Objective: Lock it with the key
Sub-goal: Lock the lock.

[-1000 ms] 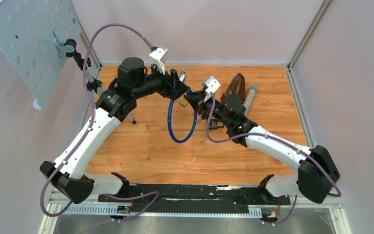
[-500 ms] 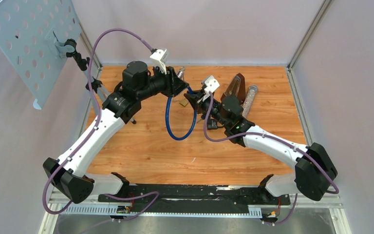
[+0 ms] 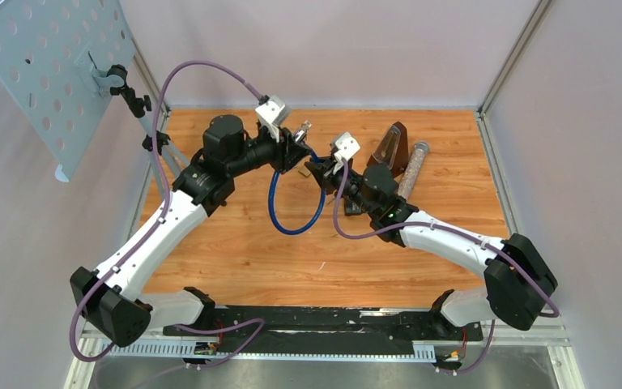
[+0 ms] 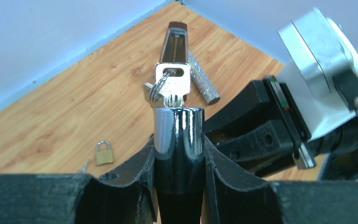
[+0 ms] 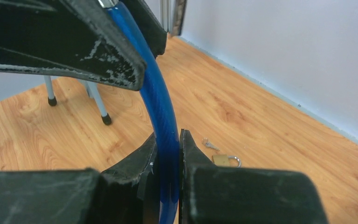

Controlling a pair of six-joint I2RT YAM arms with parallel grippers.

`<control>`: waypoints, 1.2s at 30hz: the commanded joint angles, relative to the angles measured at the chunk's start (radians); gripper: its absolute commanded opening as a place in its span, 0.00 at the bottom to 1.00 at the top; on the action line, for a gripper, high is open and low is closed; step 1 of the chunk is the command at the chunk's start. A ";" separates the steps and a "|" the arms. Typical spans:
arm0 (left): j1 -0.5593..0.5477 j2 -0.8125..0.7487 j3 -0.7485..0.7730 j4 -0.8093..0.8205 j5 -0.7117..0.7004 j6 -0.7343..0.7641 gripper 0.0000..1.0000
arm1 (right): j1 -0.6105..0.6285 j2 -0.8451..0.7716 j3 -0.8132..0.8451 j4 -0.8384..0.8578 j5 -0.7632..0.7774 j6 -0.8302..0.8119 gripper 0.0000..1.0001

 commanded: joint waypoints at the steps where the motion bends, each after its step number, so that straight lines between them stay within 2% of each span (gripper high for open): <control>1: -0.002 -0.025 -0.117 0.017 0.128 0.326 0.00 | 0.026 -0.020 -0.030 0.210 -0.027 0.009 0.02; 6: -0.003 -0.023 -0.244 0.092 0.207 0.482 0.00 | 0.025 0.023 -0.117 0.314 0.030 0.031 0.02; 13: -0.003 -0.010 -0.429 0.349 0.228 0.498 0.00 | 0.025 0.143 -0.197 0.505 0.167 0.076 0.10; 23: -0.003 0.000 -0.542 0.505 0.201 0.500 0.00 | 0.026 0.264 -0.213 0.645 0.233 0.071 0.24; 31: -0.002 0.010 -0.572 0.473 0.208 0.523 0.00 | 0.027 0.279 -0.240 0.640 0.216 0.081 0.24; 36: -0.003 0.021 -0.583 0.455 0.203 0.530 0.00 | 0.027 0.289 -0.267 0.623 0.217 0.100 0.27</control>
